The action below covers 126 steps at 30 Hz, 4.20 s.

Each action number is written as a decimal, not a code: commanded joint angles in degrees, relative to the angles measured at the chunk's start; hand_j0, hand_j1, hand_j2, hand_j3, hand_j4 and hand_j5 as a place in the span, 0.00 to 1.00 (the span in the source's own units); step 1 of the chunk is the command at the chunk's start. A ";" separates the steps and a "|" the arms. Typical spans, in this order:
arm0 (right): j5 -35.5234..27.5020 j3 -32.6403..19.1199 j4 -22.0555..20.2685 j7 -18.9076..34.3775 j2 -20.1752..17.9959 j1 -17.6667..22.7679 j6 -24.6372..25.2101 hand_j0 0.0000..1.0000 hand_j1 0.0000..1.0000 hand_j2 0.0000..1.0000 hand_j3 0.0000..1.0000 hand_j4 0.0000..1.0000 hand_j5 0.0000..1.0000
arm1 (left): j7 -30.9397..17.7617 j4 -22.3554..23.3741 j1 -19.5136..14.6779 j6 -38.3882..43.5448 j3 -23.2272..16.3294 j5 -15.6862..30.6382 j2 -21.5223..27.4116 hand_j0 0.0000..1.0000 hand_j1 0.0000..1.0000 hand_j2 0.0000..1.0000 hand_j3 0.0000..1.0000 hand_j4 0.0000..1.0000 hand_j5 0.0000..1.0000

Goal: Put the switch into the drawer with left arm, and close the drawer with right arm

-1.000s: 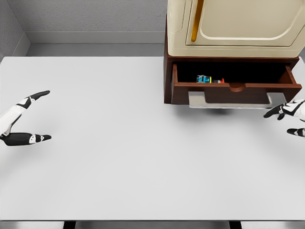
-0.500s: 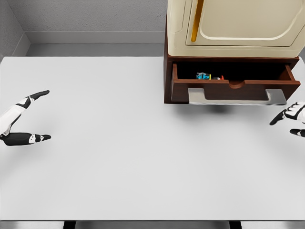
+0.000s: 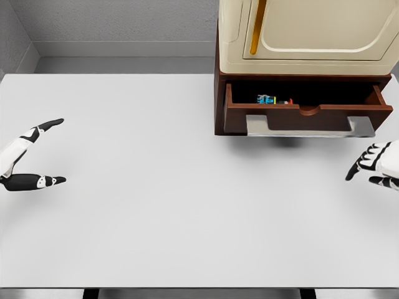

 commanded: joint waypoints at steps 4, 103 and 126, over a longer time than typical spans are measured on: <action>-0.13 -0.22 -0.22 2.64 0.18 -0.96 0.02 0.62 0.62 0.62 0.62 0.62 0.62 | 0.02 -0.07 0.00 0.12 0.08 0.48 0.05 1.00 1.00 1.00 1.00 1.00 1.00; 12.62 6.81 -0.13 2.11 21.10 -15.64 0.02 0.68 0.68 0.68 0.68 0.68 0.68 | 0.02 -0.51 1.05 0.12 1.40 0.39 0.05 1.00 1.00 1.00 1.00 1.00 1.00; 11.47 7.78 0.13 2.20 23.91 -20.30 0.02 0.68 0.68 0.68 0.68 0.68 0.68 | -1.30 -3.49 4.57 0.12 5.00 0.13 -1.44 1.00 1.00 1.00 1.00 1.00 1.00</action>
